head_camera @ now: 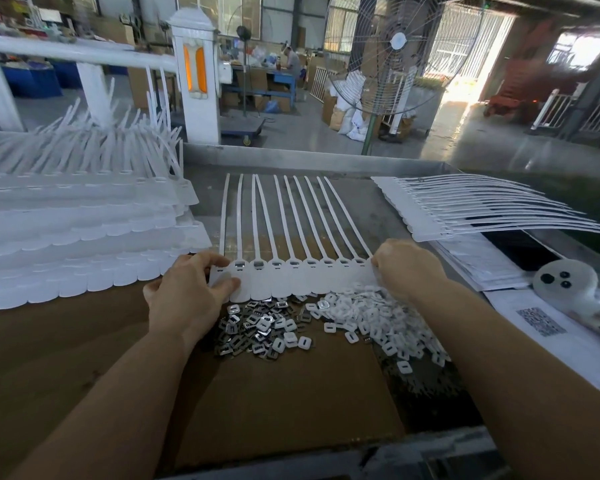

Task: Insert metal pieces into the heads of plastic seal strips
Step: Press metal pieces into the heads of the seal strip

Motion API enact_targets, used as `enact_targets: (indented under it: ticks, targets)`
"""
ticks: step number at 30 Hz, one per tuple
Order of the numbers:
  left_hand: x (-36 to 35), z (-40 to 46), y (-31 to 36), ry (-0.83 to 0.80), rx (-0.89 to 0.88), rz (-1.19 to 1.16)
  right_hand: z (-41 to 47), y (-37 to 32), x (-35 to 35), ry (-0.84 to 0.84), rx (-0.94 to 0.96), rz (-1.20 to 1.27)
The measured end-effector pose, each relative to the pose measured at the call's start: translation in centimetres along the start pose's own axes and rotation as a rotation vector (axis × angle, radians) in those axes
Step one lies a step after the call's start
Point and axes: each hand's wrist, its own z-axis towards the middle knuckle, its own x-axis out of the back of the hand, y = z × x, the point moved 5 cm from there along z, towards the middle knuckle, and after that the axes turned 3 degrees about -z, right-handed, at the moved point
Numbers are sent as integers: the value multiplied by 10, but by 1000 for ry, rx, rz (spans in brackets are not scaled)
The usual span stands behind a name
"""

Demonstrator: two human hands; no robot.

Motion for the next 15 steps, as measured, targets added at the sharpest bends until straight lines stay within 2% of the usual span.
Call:
enact_targets:
  ticks: [8,12,15]
  targets:
    - [0,0,2,1,2,-15,-8,1,-2,-21,-24,-3]
    - [0,-1,3,-2,2,-3,-15,-10,8,162,-29,97]
    - [0,0,3,-1,-4,-6,-21,-35,14,274,9,266]
